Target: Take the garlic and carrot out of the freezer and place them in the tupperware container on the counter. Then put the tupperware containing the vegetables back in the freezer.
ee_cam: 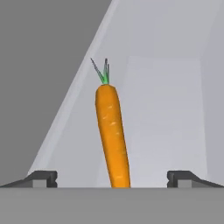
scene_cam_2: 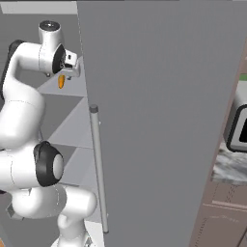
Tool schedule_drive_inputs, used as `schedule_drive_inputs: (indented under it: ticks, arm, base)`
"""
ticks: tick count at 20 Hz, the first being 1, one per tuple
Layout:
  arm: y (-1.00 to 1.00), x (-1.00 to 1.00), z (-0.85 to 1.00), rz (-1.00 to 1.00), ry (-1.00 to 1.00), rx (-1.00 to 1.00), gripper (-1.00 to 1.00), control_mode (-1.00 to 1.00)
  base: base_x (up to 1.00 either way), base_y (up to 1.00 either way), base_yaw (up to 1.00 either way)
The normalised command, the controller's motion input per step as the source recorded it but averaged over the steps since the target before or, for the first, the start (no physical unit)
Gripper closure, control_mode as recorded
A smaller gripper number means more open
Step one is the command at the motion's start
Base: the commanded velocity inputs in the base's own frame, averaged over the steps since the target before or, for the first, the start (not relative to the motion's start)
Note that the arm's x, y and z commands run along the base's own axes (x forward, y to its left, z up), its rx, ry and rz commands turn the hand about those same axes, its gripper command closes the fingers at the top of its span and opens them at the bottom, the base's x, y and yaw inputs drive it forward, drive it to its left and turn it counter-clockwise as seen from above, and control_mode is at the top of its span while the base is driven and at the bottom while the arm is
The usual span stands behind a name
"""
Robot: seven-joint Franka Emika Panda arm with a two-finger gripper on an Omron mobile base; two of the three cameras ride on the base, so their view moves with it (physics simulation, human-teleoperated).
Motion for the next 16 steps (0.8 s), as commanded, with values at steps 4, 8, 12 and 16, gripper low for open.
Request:
schedule_drive_inputs:
  ticks: [4, 8, 12, 16]
  arm:
    - [0.18, 0.45, -0.2, 0.0, 0.0, 0.01, -1.0, -1.0]
    - [0.13, 0.39, -0.14, 0.0, 0.0, 0.02, -1.0, -1.0]
    - [0.02, 0.34, -0.13, 0.0, 0.0, 0.02, -1.0, -1.0]
    - [0.0, 0.19, -0.22, 0.0, 0.0, 0.0, -1.0, -1.0]
  base:
    - [0.0, 0.0, 0.0]
    - [0.0, 0.0, 0.0]
    - [0.0, 0.0, 0.0]
    - [0.0, 0.0, 0.0]
